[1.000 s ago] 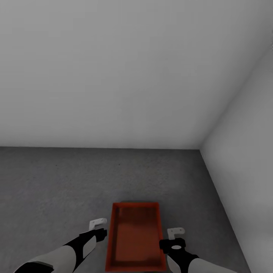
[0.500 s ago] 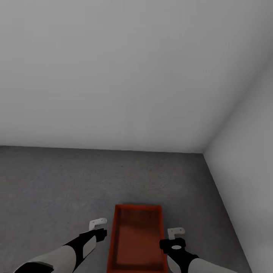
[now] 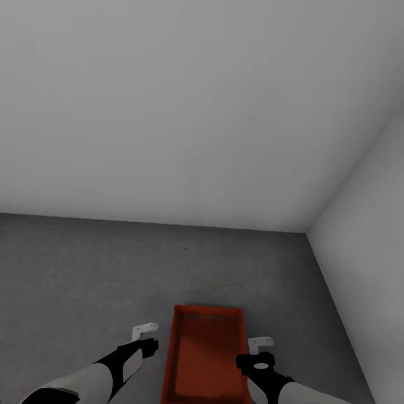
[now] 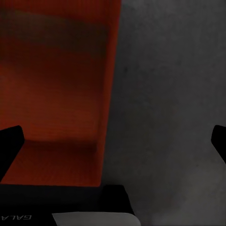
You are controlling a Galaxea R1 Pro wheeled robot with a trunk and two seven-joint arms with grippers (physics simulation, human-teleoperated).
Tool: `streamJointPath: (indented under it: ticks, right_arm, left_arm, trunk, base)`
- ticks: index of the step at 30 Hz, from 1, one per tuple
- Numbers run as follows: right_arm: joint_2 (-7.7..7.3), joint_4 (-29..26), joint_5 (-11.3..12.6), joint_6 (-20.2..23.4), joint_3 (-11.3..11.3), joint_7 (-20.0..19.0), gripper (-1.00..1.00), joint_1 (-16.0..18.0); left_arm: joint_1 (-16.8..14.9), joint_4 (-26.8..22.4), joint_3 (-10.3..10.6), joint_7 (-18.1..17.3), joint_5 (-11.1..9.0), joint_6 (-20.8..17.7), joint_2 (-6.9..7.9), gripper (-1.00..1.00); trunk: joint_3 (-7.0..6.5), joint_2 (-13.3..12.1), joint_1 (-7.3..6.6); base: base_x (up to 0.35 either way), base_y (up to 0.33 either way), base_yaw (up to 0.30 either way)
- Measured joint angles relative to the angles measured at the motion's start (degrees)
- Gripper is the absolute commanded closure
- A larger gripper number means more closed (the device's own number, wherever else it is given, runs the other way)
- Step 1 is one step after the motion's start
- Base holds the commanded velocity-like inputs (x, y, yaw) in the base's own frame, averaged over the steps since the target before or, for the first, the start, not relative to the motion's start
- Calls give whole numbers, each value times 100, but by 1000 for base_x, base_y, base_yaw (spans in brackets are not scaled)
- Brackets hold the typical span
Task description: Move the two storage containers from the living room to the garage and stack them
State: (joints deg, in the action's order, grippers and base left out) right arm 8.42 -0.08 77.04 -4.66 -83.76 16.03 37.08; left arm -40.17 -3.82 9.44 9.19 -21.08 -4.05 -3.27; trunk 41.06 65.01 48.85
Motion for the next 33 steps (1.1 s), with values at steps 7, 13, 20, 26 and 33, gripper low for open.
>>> streamJointPath:
  ticks: [7,13,20,26,33]
  right_arm:
    - [-5,0,-2,7,4,-8,-100,0]
    - [-4,0,-3,7,3,-5,-100,0]
    - [-8,0,-4,7,8,-11,-100,0]
    - [-9,0,-3,5,7,-14,-100,0]
    - [-8,0,-3,-5,4,-9,-100,0]
  left_arm:
    - [0,20,11,57,7,43,1,-100]
    - [0,26,1,9,-5,31,2,-100]
    - [0,27,1,-7,-8,33,1,-100]
    - [0,27,6,-8,-9,34,1,-100]
    - [0,27,8,1,-9,34,1,-100]
  trunk:
    - [-6,0,0]
    - [-6,-1,3]
    - [-6,-1,4]
    - [-6,-1,4]
    - [-13,-1,4]
  base:
    - [-3,0,5]
    - [-219,0,0]
    - [-335,0,0]
    - [-345,0,0]
    - [-344,0,0]
